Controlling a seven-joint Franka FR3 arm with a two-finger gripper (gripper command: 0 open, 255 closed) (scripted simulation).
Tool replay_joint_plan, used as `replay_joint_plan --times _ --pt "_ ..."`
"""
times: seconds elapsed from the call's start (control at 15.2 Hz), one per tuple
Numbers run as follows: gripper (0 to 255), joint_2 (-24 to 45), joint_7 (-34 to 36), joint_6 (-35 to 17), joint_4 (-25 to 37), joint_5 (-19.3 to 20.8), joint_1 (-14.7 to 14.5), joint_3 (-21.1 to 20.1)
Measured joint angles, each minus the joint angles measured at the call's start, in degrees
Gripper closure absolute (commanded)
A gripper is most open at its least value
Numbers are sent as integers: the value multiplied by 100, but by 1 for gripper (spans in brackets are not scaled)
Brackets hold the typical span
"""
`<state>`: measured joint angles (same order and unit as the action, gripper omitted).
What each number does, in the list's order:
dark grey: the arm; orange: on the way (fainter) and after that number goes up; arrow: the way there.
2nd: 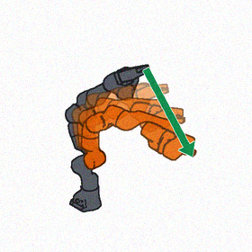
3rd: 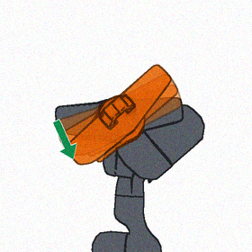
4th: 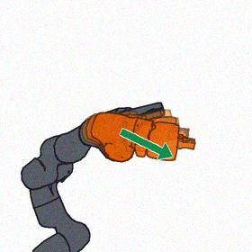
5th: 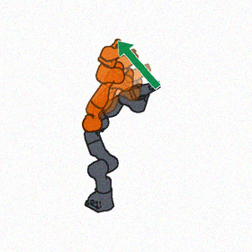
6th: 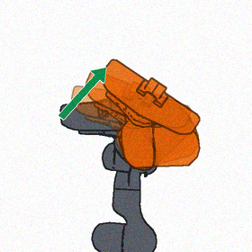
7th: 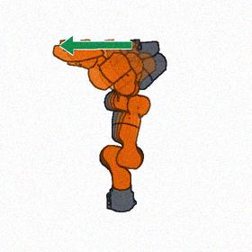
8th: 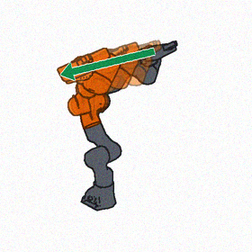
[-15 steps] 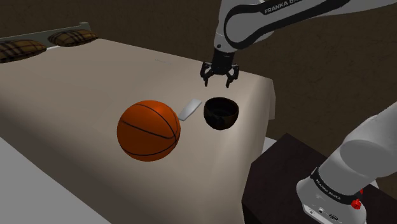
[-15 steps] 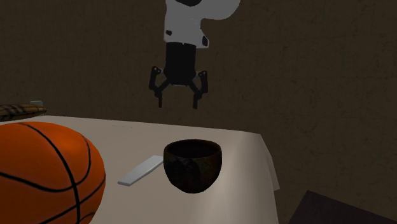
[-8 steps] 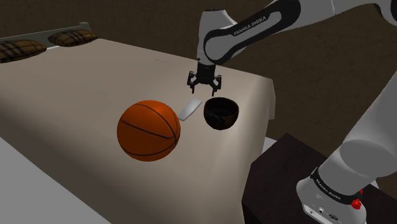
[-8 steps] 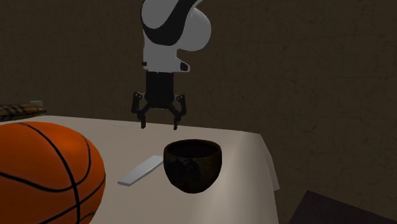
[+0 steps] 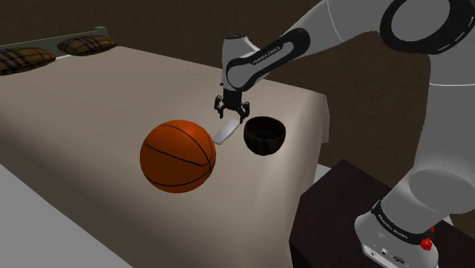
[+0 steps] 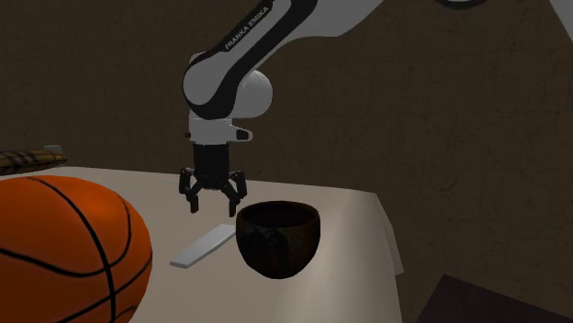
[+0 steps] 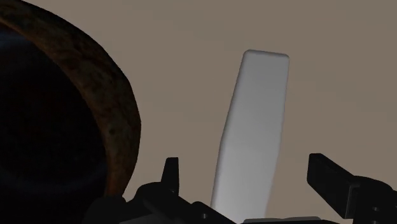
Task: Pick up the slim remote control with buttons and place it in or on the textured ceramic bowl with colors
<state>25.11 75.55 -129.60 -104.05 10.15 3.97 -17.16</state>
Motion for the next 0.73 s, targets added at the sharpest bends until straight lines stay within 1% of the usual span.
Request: replay_joint_plan --times 0.26,0.4,0.73 --pt "0 887 550 50 833 95 -199 226" --pt "0 1095 655 31 1000 115 -245 278" --pt "0 1366 706 -176 1056 173 -277 338"
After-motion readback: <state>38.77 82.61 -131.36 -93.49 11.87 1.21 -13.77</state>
